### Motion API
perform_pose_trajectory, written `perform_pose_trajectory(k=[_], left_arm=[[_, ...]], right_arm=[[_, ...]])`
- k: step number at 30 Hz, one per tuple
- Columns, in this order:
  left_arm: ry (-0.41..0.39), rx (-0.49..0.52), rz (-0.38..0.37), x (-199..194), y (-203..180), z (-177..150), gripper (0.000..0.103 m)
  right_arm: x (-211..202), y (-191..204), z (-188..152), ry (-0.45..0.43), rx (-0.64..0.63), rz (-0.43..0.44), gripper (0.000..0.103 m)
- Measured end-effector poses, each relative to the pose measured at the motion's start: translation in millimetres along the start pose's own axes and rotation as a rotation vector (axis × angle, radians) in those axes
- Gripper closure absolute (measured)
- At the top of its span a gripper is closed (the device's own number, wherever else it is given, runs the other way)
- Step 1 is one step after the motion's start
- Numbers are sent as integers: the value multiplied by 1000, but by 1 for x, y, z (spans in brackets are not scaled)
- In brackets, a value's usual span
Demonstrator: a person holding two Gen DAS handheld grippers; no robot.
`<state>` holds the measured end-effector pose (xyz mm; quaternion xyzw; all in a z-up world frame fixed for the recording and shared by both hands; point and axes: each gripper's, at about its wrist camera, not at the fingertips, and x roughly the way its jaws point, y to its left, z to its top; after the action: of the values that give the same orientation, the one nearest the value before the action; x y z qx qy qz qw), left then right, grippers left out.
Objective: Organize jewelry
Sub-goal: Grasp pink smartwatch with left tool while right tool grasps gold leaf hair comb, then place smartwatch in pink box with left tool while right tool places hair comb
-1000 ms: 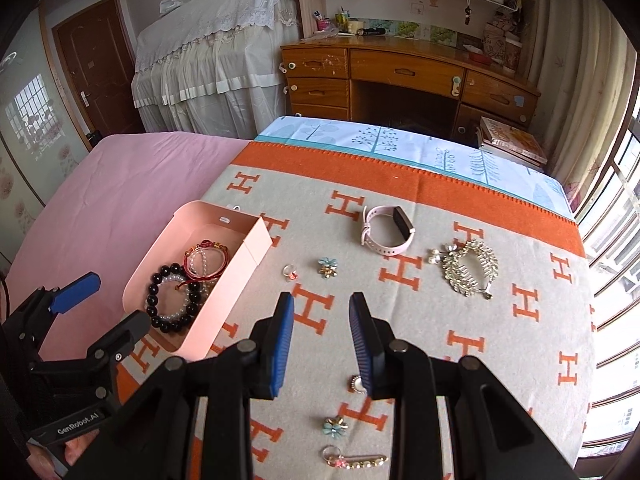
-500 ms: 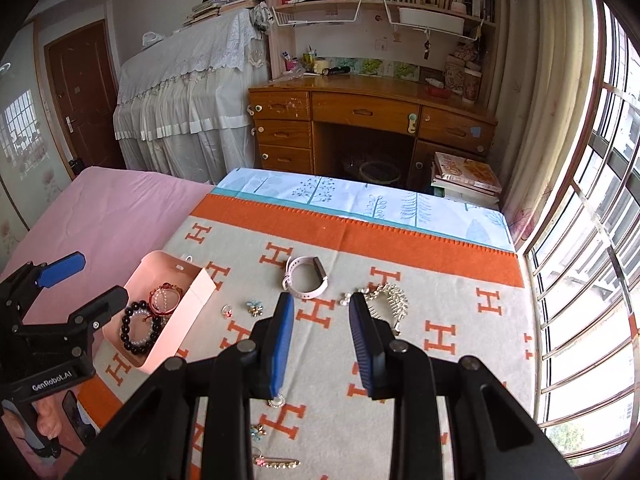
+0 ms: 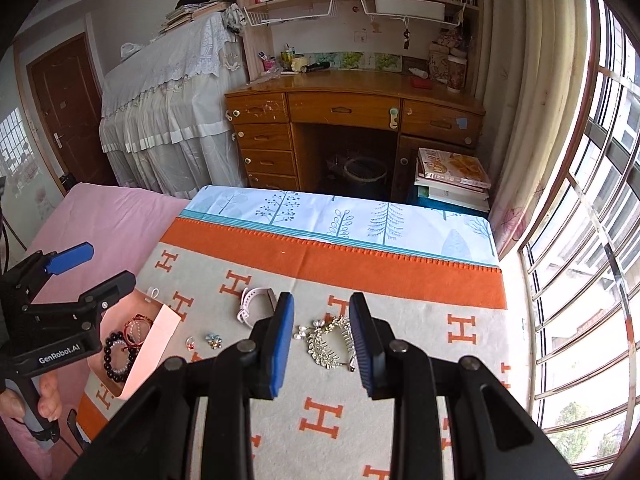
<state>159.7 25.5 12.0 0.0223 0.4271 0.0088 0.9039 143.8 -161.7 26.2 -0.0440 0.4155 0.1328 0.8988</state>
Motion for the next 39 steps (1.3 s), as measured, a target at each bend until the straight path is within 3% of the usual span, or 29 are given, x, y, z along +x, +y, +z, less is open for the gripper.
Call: perform_pose_trajectory(k=[6,12,24,27,36,37,39], left_arm=[[173,-34,-17,81,-10,2,21],[297,-59,-17,144,-22,-4,21],[425,-125,-13,201,-30,-15,26],[452,-129,-21,208,-31,-18,37],[449,-121,-21,207,-40,-14,50],[450,-122,-22,206,-40,-14,54],[448,-118,-23,204,-41,-10,74]], right_arm=[[52,-18,1,97,20,36,74],[114,-32,-14,236,16,77,74],[178,-48,-41,371,-4,88,74],[182,-49,-42,371,-10,95,74],[191,-47,-43,379,-33,91,69],[191,-47,-43,378,-32,92,69],[192,-47,-42,379,-25,95,69]])
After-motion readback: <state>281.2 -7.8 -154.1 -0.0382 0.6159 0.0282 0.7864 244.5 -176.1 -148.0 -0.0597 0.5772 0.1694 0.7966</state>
